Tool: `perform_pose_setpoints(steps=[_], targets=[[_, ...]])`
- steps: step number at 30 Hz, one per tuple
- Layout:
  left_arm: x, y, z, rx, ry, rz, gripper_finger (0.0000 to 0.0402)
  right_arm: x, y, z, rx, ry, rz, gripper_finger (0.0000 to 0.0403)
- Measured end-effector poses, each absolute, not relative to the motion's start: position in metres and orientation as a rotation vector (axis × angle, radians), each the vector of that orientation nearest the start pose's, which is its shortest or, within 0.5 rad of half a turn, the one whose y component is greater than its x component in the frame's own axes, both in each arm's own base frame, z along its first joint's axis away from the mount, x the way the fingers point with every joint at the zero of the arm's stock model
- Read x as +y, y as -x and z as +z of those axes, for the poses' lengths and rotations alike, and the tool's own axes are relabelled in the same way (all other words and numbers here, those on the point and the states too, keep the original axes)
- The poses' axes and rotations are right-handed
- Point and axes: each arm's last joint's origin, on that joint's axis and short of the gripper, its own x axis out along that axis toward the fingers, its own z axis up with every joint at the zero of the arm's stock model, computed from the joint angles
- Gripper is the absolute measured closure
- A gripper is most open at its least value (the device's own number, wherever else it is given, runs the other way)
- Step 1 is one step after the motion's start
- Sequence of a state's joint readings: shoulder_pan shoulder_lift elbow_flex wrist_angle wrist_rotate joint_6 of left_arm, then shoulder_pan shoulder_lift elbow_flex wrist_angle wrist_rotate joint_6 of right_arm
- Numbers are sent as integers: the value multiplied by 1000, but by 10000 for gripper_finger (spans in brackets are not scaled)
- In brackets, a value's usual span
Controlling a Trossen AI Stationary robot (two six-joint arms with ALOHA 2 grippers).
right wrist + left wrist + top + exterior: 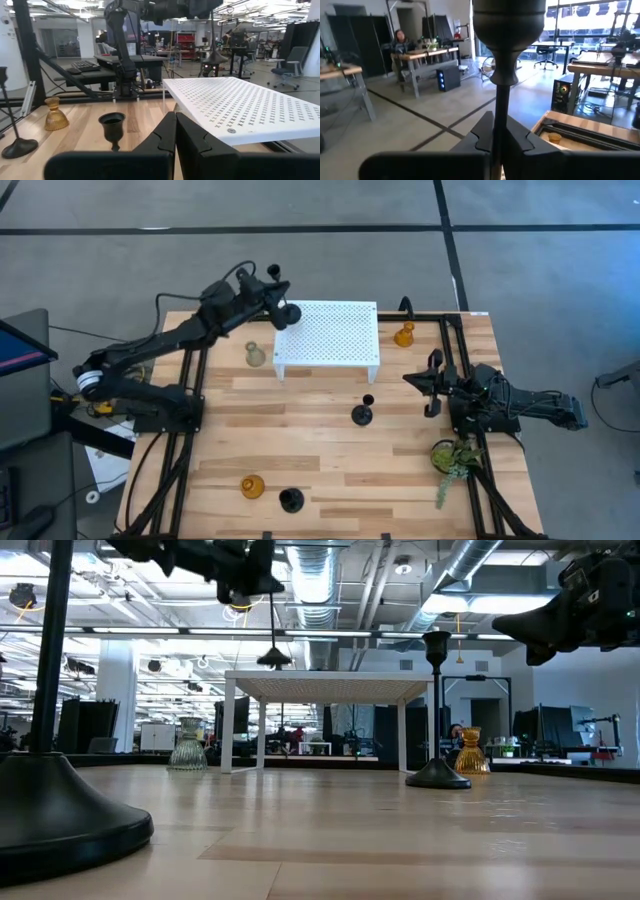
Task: Pick & Place candle stick holders
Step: Put the top left black candle holder on the shelf
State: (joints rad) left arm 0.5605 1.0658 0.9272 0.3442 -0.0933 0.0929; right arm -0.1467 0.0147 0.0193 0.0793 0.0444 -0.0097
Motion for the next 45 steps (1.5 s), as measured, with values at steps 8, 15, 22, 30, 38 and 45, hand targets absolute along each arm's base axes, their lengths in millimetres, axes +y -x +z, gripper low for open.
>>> perform_pose_setpoints(steps=[8, 15, 22, 30, 38, 45], targets=[[164, -210, 364, -174, -77, 676, 391, -16, -96, 175, -67, 12, -208, 403], [176, -219, 360, -160, -45, 648, 388, -16, -96, 175, -61, 11, -226, 403], [181, -226, 352, -132, -34, 645, 386, -16, -96, 174, -51, 11, -226, 403], [182, -226, 352, -130, -34, 647, 384, -16, -96, 172, -40, 11, -226, 403], [182, -226, 351, -118, -36, 649, 344, -16, -96, 172, -40, 11, -226, 403], [182, -226, 351, -120, -38, 649, 347, -16, -96, 172, -40, 11, -226, 403]])
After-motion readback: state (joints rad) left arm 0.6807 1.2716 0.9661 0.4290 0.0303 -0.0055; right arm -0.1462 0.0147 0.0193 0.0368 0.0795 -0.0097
